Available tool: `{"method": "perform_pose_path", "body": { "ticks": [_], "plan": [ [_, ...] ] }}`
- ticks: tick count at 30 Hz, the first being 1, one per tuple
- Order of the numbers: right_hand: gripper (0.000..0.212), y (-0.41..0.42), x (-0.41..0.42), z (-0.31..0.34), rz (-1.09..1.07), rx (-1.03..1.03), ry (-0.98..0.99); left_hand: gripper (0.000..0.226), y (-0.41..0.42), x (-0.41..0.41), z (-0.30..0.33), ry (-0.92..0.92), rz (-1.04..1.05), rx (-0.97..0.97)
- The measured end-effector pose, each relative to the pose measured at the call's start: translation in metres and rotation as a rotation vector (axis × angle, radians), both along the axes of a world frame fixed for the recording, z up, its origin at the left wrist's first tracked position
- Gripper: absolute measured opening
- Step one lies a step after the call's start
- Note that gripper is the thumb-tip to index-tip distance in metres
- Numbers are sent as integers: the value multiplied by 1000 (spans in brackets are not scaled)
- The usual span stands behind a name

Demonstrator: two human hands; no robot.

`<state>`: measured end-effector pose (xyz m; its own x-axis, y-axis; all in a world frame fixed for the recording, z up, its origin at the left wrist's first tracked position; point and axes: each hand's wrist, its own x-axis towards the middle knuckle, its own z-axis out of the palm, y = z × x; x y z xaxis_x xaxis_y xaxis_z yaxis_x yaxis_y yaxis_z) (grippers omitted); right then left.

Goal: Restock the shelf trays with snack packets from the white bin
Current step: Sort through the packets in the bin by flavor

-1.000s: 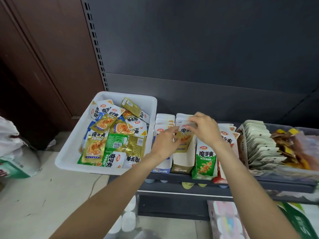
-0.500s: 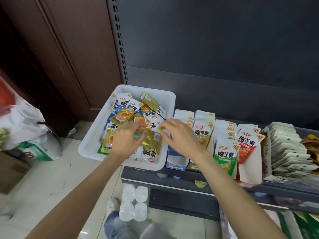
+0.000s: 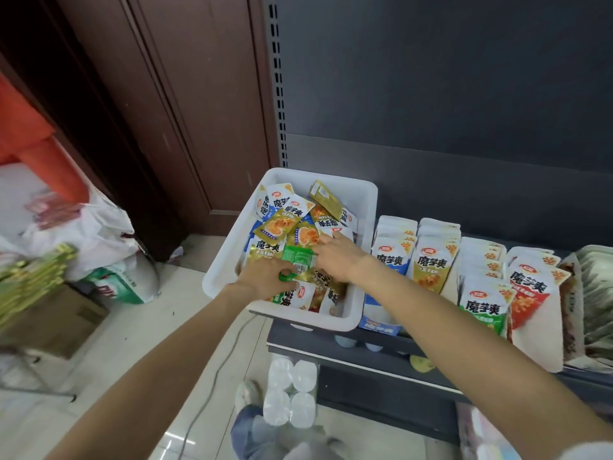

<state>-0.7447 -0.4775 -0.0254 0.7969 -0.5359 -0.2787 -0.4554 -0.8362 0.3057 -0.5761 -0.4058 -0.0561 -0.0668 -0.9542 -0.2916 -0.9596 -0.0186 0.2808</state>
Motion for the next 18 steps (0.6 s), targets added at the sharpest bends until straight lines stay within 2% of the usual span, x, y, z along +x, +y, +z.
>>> {"method": "perform_pose_path", "body": {
  "ticks": [2,4,6,7,9,12,15,18],
  "plan": [
    [15,1,-10,27,-17,-2,-97,36,3,-10,9,199,123,-98],
    [9,9,-29,62,-101,9,-310,28,14,-28,32,611,357,-327],
    [13,19,-55,85,-292,94,-607,22,26,-46,58,1060,573,-555],
    [13,24,-67,91,-404,176,-786,21,31,-54,67,1195,632,-629],
    [11,39,-84,93,-566,317,-1168,22,36,-67,81,1284,654,-665],
    [7,61,-88,81,-717,321,-1512,30,36,-88,95,1303,532,-486],
    [3,78,-83,68,-683,172,-1632,41,36,-113,105,1357,400,-281],
    [1,87,-79,54,-590,-17,-1568,33,34,-130,110,1542,387,-156]
  ]
}}
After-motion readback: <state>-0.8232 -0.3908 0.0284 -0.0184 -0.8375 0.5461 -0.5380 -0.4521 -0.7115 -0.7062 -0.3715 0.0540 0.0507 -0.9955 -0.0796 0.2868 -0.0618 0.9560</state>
